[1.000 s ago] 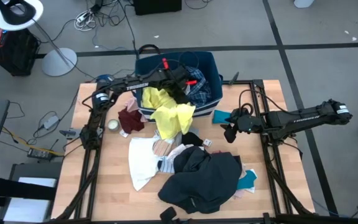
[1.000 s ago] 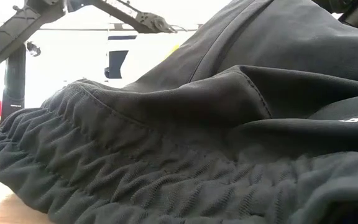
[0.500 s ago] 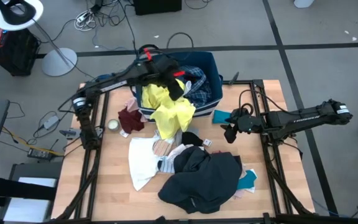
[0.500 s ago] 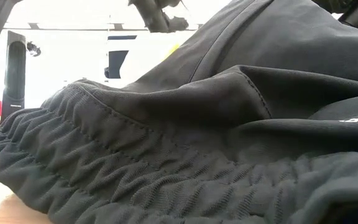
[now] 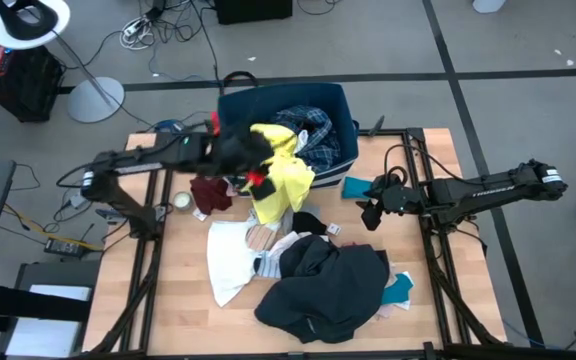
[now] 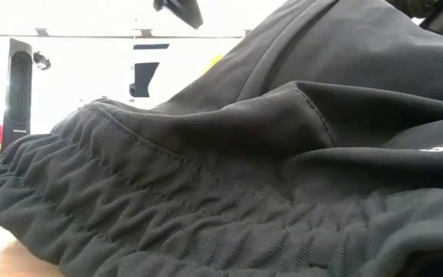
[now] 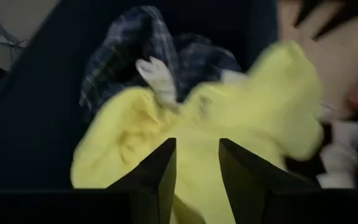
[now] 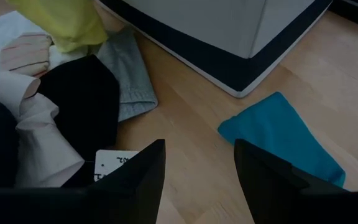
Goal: Sort clothes
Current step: Put the yellow shirt into the blue laundry bin
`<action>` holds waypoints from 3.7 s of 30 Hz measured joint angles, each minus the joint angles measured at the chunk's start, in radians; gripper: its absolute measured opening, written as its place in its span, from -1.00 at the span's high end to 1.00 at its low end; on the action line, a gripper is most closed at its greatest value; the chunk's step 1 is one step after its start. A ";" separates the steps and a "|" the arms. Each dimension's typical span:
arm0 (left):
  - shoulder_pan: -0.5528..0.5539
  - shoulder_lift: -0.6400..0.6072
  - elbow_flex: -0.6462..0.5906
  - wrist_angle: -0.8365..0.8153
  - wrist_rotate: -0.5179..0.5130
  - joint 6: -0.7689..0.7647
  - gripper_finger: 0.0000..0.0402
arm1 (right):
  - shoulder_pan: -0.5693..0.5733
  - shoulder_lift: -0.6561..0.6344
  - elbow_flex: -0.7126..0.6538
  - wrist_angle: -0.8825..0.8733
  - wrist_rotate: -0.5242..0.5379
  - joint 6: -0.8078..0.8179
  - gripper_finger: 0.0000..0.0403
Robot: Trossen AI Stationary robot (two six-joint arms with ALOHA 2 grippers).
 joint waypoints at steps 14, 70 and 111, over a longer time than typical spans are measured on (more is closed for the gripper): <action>-0.252 -0.219 -0.643 0.542 -0.156 -0.327 0.45 | 0.000 0.000 0.000 -0.001 0.000 0.003 0.05; -0.276 0.120 -0.682 0.956 -0.475 -0.450 0.99 | 0.000 0.000 -0.001 -0.001 -0.001 0.008 0.05; -0.486 -0.161 -1.340 1.602 -0.245 -0.393 1.00 | -0.019 0.784 0.169 1.004 -0.089 -0.498 0.05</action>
